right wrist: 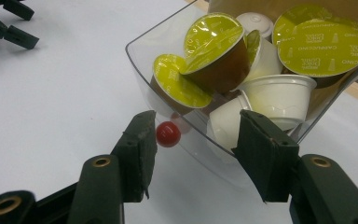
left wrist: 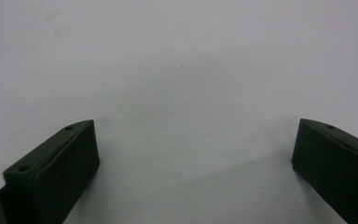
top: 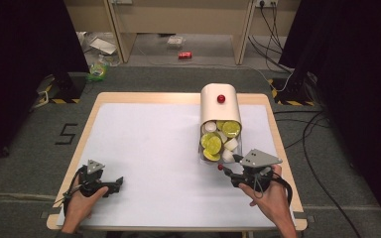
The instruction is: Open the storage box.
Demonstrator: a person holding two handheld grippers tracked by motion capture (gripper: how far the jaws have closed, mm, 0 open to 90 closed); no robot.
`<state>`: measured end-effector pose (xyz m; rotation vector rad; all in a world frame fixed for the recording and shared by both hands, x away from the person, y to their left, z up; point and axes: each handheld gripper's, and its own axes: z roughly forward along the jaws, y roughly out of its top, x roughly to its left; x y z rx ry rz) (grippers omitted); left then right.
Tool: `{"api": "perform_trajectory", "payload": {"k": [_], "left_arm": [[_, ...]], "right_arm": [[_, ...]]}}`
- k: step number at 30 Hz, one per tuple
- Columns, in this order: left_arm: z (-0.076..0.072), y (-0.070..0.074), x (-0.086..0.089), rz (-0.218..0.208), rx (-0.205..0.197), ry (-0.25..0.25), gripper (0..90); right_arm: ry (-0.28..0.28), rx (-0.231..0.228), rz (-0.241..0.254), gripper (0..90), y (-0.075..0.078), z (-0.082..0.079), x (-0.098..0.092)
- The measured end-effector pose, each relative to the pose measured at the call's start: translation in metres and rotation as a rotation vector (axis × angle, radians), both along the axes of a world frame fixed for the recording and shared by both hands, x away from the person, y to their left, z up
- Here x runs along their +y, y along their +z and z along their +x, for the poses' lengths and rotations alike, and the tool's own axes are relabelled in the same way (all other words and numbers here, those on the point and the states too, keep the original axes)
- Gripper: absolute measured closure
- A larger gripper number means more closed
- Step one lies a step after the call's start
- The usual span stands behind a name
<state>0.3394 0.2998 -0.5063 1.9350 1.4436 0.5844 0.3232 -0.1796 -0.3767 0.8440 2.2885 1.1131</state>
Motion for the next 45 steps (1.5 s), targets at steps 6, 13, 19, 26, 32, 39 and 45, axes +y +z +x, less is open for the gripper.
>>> {"api": "perform_trajectory", "payload": {"k": [6,13,19,26,32,39,45], "left_arm": [[0.000,0.000,0.000,0.000,0.000,0.000,0.0],[0.000,0.000,0.000,0.000,0.000,-0.001,0.0],[0.000,0.000,0.000,-0.001,0.001,-0.001,0.0],[0.000,0.000,0.000,-0.001,0.001,0.000,0.0],[0.000,0.000,0.000,-0.002,0.001,0.000,0.0],[0.000,0.000,0.000,-0.003,0.000,0.001,0.0],[0.000,0.000,0.000,-0.004,0.000,0.001,0.0]], "right_arm": [[0.004,0.007,-0.001,47.6,0.000,-0.001,-0.001],[0.005,0.010,0.013,46.4,-0.001,-0.001,-0.002],[-0.007,0.000,0.036,42.8,-0.001,0.001,-0.001],[-0.034,-0.033,0.079,39.9,0.003,0.003,0.000],[-0.042,-0.031,0.082,37.7,0.002,0.006,0.006],[-0.050,-0.044,0.085,31.4,0.002,0.012,0.013],[-0.054,-0.054,0.078,27.5,0.002,0.021,0.023]]}}
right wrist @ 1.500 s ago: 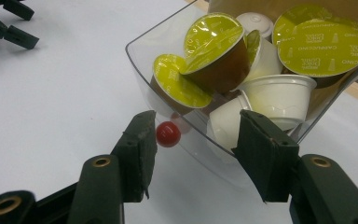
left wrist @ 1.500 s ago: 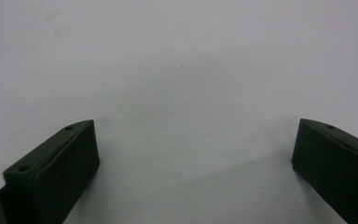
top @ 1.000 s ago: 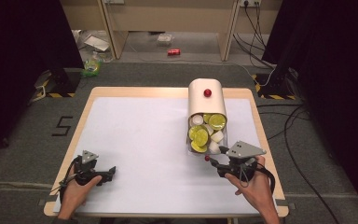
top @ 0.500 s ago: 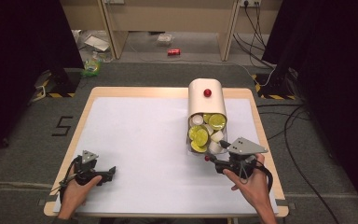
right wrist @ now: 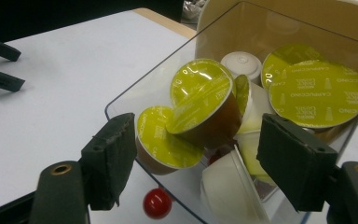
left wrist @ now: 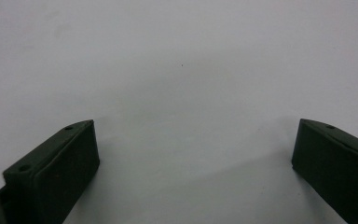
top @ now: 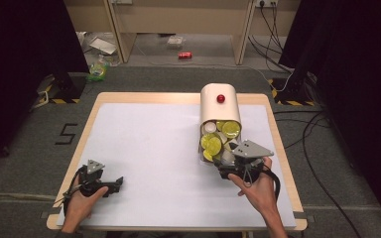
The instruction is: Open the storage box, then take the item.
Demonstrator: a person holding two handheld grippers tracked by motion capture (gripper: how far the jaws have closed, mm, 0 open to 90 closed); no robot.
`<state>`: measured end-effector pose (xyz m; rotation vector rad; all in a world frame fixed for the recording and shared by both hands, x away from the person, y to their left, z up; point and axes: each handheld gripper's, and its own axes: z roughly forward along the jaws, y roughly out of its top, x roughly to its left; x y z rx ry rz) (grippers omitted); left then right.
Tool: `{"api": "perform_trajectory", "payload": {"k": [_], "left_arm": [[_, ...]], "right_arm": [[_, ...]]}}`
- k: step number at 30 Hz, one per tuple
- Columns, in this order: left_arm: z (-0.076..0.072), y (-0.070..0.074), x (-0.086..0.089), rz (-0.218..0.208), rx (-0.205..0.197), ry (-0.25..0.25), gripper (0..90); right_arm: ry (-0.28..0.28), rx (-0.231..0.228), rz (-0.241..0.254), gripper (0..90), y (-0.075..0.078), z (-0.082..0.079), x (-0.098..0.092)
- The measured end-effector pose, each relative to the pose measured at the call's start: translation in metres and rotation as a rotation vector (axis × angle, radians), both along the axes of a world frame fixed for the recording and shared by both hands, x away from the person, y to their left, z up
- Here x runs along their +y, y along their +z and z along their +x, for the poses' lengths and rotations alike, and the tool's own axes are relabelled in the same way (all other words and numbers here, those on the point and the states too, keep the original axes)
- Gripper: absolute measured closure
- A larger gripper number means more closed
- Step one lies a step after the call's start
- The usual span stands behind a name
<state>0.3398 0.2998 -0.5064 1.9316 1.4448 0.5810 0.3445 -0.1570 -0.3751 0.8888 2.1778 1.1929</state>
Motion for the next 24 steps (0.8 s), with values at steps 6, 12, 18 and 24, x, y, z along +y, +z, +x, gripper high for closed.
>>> {"api": "perform_trajectory", "payload": {"k": [6,12,18,24], "left_arm": [[0.000,0.000,0.000,0.001,0.000,0.001,0.0],[0.000,0.000,0.000,0.000,0.000,0.000,0.0],[0.000,0.000,0.000,0.000,0.000,0.000,0.0],[0.000,0.000,0.000,0.001,0.000,0.000,0.0]], "right_arm": [[0.006,-0.001,-0.001,27.1,0.001,0.005,0.006],[0.002,-0.006,-0.019,26.7,0.000,0.011,0.012],[-0.003,-0.004,-0.030,28.6,-0.001,0.017,0.015],[-0.016,0.000,-0.081,32.8,-0.004,0.021,0.021]]}}
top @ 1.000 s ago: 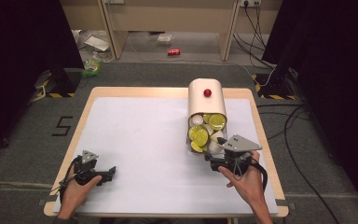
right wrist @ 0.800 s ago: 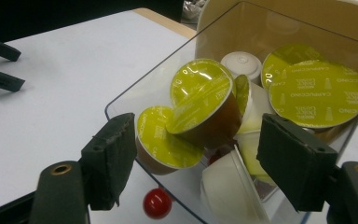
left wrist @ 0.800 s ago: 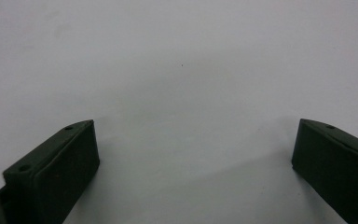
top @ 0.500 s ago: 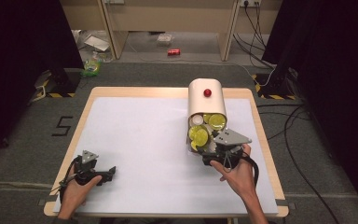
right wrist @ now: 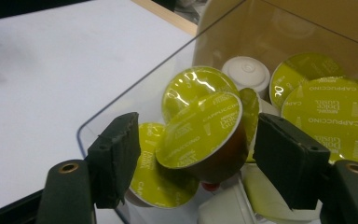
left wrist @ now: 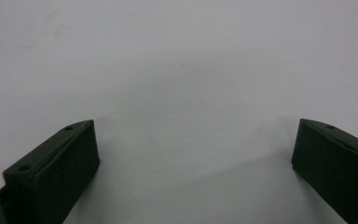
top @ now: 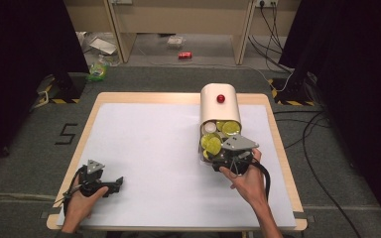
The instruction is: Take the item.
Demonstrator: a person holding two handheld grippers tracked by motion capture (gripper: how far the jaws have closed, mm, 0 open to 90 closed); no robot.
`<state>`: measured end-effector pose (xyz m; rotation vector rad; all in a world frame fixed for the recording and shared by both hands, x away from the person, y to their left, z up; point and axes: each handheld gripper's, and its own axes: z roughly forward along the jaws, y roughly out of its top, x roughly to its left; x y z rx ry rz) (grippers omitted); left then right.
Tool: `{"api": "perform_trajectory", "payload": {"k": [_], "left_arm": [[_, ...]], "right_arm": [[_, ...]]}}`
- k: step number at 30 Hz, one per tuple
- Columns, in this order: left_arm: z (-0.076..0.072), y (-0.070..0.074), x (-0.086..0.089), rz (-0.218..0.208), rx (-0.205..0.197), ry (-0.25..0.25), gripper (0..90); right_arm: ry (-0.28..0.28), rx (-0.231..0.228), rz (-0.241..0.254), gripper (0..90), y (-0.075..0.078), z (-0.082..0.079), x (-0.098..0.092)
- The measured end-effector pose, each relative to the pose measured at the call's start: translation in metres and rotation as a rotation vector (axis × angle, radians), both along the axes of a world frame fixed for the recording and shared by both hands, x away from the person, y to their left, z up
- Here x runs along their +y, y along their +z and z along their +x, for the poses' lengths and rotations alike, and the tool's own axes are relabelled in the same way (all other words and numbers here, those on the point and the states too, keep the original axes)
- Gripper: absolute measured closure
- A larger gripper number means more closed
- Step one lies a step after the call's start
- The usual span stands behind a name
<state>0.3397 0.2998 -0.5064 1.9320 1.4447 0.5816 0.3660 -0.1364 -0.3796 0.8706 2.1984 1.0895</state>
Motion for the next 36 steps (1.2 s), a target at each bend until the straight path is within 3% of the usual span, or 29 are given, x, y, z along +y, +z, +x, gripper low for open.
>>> {"api": "perform_trajectory", "payload": {"k": [10,14,20,31,36], "left_arm": [[0.0000,0.0001,0.0001,0.001,0.001,-0.001,0.0],[0.0000,0.0000,0.0000,0.000,0.000,0.000,0.0],[0.0000,0.0001,0.0002,0.001,0.001,-0.001,0.0],[0.0000,0.0000,0.0000,0.000,0.000,0.000,0.0],[0.0000,0.0000,0.0000,-0.001,0.000,0.000,0.0]], "right_arm": [[-0.036,-0.011,-0.069,36.6,-0.0029,0.0058,0.0062],[-0.060,-0.002,-0.066,39.1,-0.0057,0.0098,0.0053],[-0.067,0.003,-0.055,50.1,-0.0045,0.0104,0.0019],[-0.037,-0.018,-0.011,57.5,0.0022,0.0073,-0.0018],[-0.033,-0.018,-0.013,57.7,0.0024,0.0069,-0.0012]]}}
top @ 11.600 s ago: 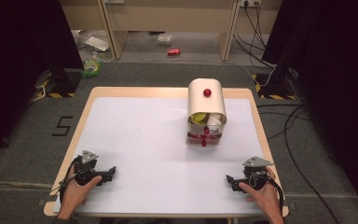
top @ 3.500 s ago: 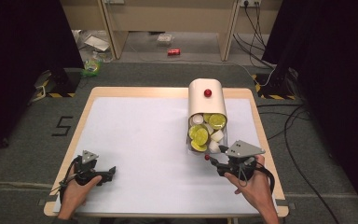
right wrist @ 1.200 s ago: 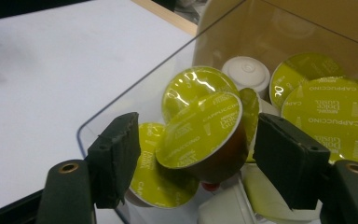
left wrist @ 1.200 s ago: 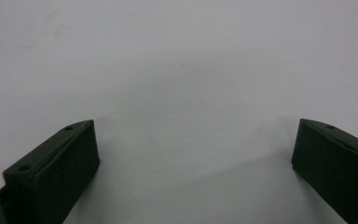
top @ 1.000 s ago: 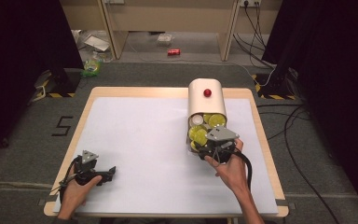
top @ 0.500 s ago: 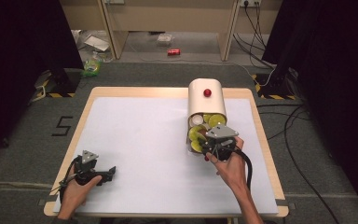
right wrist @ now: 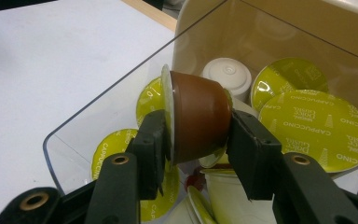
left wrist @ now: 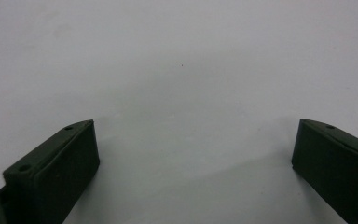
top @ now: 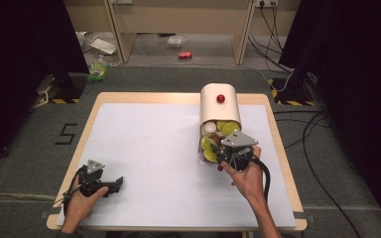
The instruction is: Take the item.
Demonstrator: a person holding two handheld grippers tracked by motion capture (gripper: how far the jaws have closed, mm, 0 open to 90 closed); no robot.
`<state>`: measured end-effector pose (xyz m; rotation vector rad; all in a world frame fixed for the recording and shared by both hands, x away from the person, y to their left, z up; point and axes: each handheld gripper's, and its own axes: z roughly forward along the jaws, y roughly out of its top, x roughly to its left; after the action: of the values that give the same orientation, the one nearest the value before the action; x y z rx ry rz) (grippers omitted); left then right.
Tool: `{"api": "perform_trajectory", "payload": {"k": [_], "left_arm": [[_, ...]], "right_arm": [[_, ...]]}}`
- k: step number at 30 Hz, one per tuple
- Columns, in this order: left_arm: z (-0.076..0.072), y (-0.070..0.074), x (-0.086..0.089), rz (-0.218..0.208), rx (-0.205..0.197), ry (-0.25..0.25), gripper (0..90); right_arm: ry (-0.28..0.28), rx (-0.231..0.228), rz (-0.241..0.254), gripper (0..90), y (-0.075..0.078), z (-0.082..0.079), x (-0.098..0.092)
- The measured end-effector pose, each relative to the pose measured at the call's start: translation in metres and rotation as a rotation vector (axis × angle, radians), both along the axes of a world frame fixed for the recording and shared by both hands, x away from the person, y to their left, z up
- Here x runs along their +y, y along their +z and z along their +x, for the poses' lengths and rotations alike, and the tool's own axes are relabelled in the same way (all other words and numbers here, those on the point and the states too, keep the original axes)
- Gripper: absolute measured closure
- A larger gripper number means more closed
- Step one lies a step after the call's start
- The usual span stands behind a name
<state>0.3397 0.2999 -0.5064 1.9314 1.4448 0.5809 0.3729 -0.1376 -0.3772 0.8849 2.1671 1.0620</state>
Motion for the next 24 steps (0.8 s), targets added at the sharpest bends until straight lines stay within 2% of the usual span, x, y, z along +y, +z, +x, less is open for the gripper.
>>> {"api": "perform_trajectory", "payload": {"k": [12,24], "left_arm": [[0.000,0.000,0.000,0.000,0.000,0.000,0.0],[0.000,0.000,0.000,0.000,0.000,-0.001,0.0]], "right_arm": [[0.017,0.008,0.035,58.1,0.005,-0.004,-0.003],[0.011,0.004,0.081,58.2,0.012,-0.008,-0.010]]}}
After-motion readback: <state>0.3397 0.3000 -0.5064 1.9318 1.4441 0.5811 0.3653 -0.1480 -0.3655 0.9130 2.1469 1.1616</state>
